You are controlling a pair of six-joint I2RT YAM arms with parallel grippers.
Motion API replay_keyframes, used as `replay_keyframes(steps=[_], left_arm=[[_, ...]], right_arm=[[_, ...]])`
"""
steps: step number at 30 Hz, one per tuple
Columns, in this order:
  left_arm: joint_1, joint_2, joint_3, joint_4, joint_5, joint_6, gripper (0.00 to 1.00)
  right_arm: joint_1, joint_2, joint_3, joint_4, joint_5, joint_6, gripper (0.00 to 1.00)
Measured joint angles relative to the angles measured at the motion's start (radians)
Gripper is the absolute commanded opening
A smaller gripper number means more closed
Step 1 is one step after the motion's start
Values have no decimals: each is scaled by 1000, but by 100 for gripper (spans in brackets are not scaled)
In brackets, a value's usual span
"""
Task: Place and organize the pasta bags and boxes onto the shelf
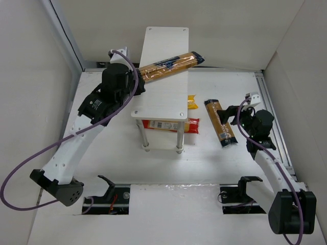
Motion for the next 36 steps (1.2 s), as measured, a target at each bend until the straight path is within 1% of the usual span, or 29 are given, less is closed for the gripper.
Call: replay_keyframes(steps=[2, 5, 14, 18, 22, 26, 27, 28, 29, 31, 32, 33, 36], left_arm=[[0, 24, 13, -11, -22, 0, 0], [0, 100, 71, -38, -71, -3, 0], [18, 272, 215, -17, -220, -13, 0], [42, 355, 287, 5, -251, 18, 0], [64, 458, 392, 22, -271, 51, 0], [69, 474, 406, 34, -275, 70, 0], [69, 469, 399, 36, -277, 74, 2], [69, 457, 383, 45, -277, 76, 11], [69, 437, 355, 57, -278, 79, 38], [69, 375, 275, 58, -271, 87, 81], [69, 334, 230, 60, -264, 88, 94], [70, 287, 177, 69, -253, 87, 100], [67, 109, 18, 86, -228, 84, 100]], right_arm=[[0, -2, -2, 3, 0, 1, 100], [0, -2, -5, 3, 0, 1, 100], [0, -2, -6, 3, 8, 1, 100], [0, -2, -6, 3, 11, -1, 100], [0, -2, -6, -2, 19, -16, 100], [-8, 5, -1, -32, 31, -52, 100], [-13, 15, 9, -55, 35, -65, 100], [-16, 36, 25, -82, 43, -79, 100], [-22, 61, 48, -111, 47, -90, 100], [-33, 130, 103, -166, 52, -119, 100], [-39, 172, 130, -195, 51, -137, 100], [-41, 208, 153, -216, 50, -153, 100], [-47, 365, 248, -291, 11, -209, 100]])
